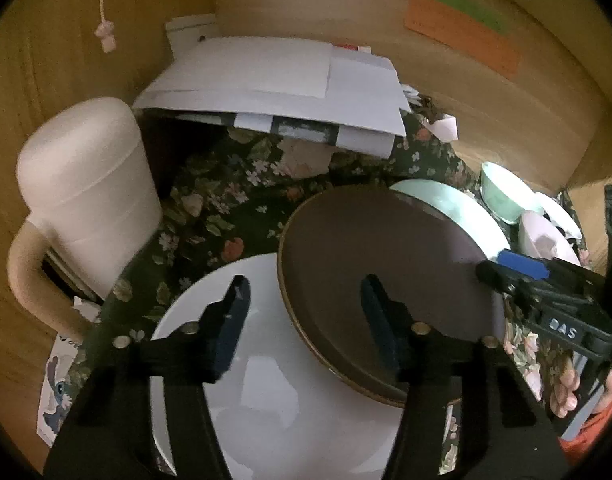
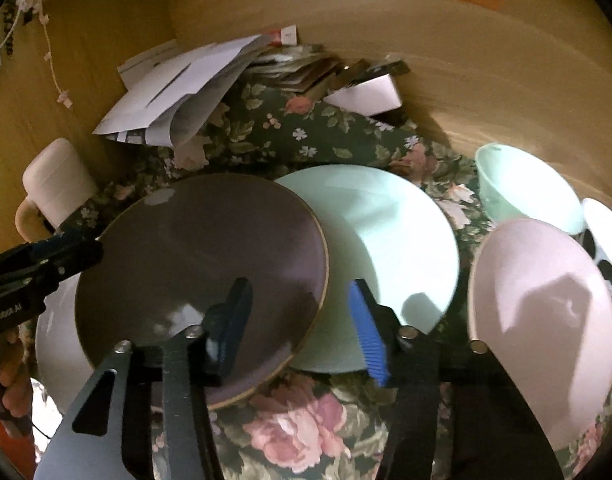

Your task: Organize plates and bowls

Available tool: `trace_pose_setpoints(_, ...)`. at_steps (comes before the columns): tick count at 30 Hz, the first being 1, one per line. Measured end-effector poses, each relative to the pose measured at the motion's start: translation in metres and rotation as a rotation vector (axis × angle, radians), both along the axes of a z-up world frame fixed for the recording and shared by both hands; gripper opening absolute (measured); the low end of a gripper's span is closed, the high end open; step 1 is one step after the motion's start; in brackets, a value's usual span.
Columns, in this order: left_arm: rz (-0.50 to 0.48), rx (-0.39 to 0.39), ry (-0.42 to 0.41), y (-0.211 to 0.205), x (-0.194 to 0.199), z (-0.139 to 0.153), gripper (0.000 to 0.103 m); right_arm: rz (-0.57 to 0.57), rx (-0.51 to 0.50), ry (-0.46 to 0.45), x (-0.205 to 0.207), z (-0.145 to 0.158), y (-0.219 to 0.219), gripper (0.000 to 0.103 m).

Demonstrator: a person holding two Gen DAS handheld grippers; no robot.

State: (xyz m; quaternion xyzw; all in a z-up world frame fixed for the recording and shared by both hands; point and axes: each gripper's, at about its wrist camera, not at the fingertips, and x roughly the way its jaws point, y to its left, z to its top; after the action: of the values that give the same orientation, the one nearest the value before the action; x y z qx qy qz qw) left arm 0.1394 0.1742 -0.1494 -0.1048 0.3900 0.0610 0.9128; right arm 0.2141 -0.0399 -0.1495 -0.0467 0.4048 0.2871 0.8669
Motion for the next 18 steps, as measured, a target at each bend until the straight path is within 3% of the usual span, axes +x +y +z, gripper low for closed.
trace_pose_setpoints(5,-0.02,0.002,0.02,-0.002,0.004,-0.005,0.04,0.004,-0.007,0.043,0.012,-0.007,0.006,0.03)
trace_pose_setpoints(9,-0.022,-0.01,0.038,0.0,0.007,-0.009,0.034,-0.005,-0.031,0.064,0.017,-0.009,0.009,0.029)
trace_pose_setpoints(18,-0.051,-0.08,0.066,0.003,0.012,-0.019,0.033,0.007,-0.006,0.09,0.02,-0.013,0.01,0.03)
